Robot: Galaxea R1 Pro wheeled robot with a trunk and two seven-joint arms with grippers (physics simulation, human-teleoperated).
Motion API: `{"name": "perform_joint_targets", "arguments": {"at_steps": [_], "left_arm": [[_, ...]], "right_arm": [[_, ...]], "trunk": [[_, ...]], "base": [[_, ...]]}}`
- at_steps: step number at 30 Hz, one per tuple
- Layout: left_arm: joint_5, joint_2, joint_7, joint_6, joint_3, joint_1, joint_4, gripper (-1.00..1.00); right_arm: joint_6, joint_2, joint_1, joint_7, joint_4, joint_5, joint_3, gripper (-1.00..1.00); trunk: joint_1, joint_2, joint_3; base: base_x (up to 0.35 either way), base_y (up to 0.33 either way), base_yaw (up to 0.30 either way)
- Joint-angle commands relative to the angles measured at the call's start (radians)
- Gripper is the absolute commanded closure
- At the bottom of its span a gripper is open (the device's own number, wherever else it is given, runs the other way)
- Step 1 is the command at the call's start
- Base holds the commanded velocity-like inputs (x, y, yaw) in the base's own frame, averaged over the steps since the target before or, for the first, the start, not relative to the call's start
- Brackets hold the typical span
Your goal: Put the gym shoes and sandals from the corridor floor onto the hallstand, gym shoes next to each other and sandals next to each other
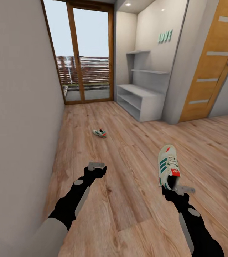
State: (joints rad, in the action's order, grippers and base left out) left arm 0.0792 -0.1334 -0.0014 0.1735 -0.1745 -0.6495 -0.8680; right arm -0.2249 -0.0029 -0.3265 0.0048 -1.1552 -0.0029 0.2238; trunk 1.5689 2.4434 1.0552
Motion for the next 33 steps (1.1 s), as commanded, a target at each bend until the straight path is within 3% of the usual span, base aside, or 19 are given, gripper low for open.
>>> {"name": "perform_joint_targets", "arguments": {"at_steps": [1, 14, 30, 33], "left_arm": [[0.008, 0.0, 0.0, 0.006, 0.0, -0.001, -0.001, -1.0], [0.008, 0.0, 0.0, 0.006, 0.0, 0.0, -0.001, -1.0], [0.011, 0.0, 0.0, 0.006, 0.0, 0.0, 0.0, -1.0], [0.029, -0.001, 0.0, 0.006, 0.0, 0.0, 0.001, -1.0]], "right_arm": [[-0.005, 0.0, 0.0, 0.0, -0.001, 0.0, 0.0, 1.0], [-0.005, 0.0, 0.0, 0.0, -0.001, 0.0, 0.0, 1.0], [-0.005, 0.0, 0.0, 0.0, -0.001, 0.006, 0.0, 1.0], [-0.004, 0.001, 0.0, 0.0, 0.0, 0.009, -0.001, 1.0]], "trunk": [[0.0, 0.0, 0.001], [0.0, 0.0, 0.0], [0.0, 0.0, -0.001], [0.0, 0.0, -0.001]], "base": [[0.292, -0.263, 0.198], [0.292, -0.263, 0.254], [0.292, -0.263, 0.018], [0.292, -0.262, 0.0]]}}
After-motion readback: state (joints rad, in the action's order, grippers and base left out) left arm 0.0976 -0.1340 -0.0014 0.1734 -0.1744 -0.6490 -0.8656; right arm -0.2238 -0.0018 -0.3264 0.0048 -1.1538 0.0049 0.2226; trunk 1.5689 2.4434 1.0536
